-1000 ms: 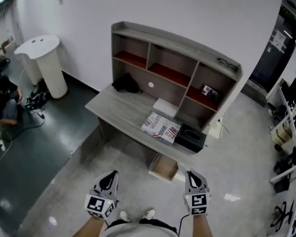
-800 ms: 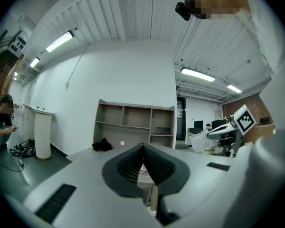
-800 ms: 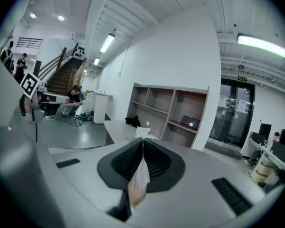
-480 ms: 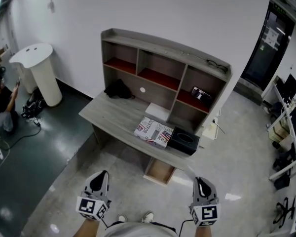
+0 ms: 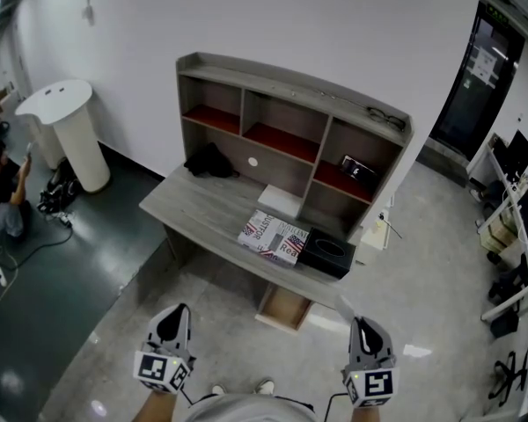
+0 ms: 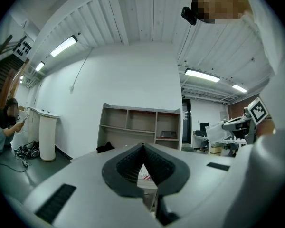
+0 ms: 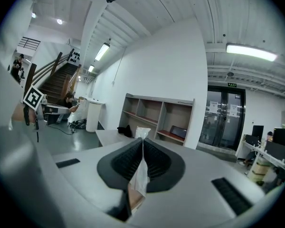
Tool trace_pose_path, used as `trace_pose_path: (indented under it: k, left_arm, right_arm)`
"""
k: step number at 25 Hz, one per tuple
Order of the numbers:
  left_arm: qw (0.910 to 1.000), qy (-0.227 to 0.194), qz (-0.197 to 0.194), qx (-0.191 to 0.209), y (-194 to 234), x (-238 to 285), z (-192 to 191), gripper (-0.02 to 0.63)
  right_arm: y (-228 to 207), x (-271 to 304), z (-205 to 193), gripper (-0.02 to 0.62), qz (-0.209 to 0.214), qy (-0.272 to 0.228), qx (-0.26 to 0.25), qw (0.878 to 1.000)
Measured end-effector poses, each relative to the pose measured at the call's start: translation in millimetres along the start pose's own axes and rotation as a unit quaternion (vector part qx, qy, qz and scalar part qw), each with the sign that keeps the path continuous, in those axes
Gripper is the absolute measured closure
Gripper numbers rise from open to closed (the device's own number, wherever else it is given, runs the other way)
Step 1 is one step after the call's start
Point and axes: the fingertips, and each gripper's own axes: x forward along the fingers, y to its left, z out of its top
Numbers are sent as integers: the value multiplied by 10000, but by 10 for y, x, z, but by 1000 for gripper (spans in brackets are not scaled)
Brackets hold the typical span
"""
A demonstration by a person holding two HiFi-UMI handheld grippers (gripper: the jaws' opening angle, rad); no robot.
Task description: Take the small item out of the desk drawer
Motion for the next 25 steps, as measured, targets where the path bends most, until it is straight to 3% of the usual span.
trace_pose_path:
  k: [25]
  left_arm:
    - [9997,234,-1,-63,204,-237,-167,588]
  right_arm:
    - [491,159,56,568,210,65,-155,9996]
